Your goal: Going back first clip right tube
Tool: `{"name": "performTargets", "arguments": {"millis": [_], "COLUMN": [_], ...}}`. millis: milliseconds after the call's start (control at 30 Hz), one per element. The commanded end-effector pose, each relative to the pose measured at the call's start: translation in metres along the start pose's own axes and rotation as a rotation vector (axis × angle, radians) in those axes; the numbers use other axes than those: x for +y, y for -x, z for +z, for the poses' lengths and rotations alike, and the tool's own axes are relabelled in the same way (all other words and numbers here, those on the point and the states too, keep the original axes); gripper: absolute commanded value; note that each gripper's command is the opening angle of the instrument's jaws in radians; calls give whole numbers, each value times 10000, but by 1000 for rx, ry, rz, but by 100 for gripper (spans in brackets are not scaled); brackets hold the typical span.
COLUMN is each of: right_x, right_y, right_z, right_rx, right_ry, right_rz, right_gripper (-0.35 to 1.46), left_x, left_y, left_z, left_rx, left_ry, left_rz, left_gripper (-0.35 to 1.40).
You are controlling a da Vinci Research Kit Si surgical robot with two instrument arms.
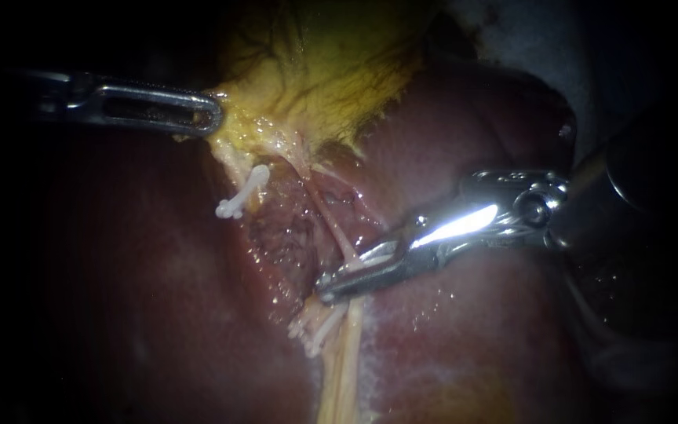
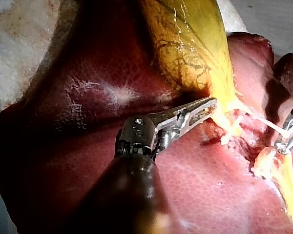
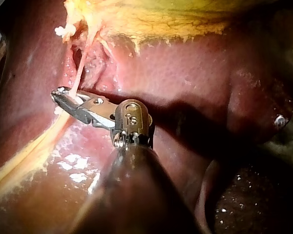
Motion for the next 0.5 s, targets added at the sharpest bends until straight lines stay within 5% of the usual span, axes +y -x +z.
{"name": "performTargets", "arguments": {"millis": [33,133,200,300,500], "right_x": [0,1,4,11,17], "right_y": [1,4,7,11,19], "right_z": [0,1,3,8,12], "right_rx": [0,-4,-5,-6,56], "right_ry": [0,-5,-3,2,111], "right_rz": [0,-2,-11,-79,-235], "right_gripper": [-35,-35,9,38,53], "left_x": [0,0,1,1,1], "left_y": [0,0,0,0,0], "left_z": [0,-1,-1,-1,-2], "left_rx": [0,-1,-1,-1,0], "left_ry": [0,2,2,2,2], "left_rz": [0,1,1,1,1], "left_gripper": [-35,-35,-35,-35,-35]}}
